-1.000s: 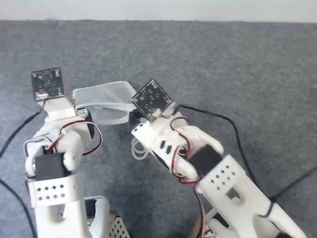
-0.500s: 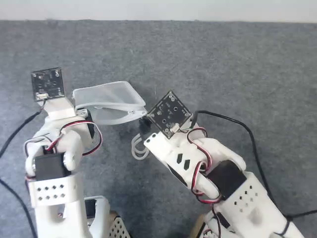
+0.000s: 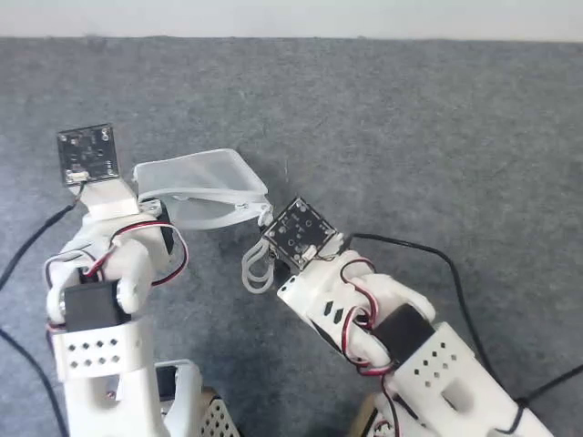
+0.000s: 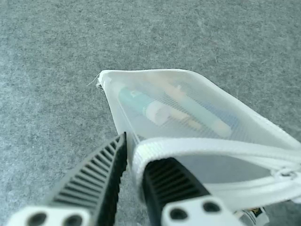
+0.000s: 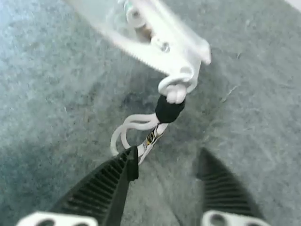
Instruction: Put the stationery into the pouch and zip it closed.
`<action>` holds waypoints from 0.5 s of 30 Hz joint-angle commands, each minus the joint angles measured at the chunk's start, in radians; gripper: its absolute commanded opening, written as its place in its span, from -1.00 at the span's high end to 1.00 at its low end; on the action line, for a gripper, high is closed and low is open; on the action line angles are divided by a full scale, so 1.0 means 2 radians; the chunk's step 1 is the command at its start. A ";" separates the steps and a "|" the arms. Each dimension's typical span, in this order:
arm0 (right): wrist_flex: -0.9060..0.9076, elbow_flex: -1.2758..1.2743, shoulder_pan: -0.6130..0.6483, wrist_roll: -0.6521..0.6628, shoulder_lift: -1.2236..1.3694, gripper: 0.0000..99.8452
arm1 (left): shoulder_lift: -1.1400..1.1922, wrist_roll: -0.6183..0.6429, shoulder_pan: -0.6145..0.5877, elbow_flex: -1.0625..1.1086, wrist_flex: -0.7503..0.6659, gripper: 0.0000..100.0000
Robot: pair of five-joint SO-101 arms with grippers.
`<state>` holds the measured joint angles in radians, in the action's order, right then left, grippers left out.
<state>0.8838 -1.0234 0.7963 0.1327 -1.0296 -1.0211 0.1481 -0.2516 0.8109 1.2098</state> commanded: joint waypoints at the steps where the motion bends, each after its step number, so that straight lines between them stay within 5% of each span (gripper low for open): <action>1: -0.069 -0.021 -0.008 0.009 -0.010 0.44 | -0.011 -0.002 -0.003 -0.010 -0.004 0.98; 8: -0.260 -0.120 -0.007 0.020 -0.005 0.44 | -0.011 -0.002 -0.003 -0.009 -0.004 0.98; 15: -0.301 -0.140 -0.006 0.044 -0.005 0.44 | -0.011 -0.002 -0.003 -0.009 -0.004 0.98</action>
<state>0.3191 -1.3180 0.7963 0.1987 -1.0296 -1.0211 0.1481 -0.2516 0.8109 1.2098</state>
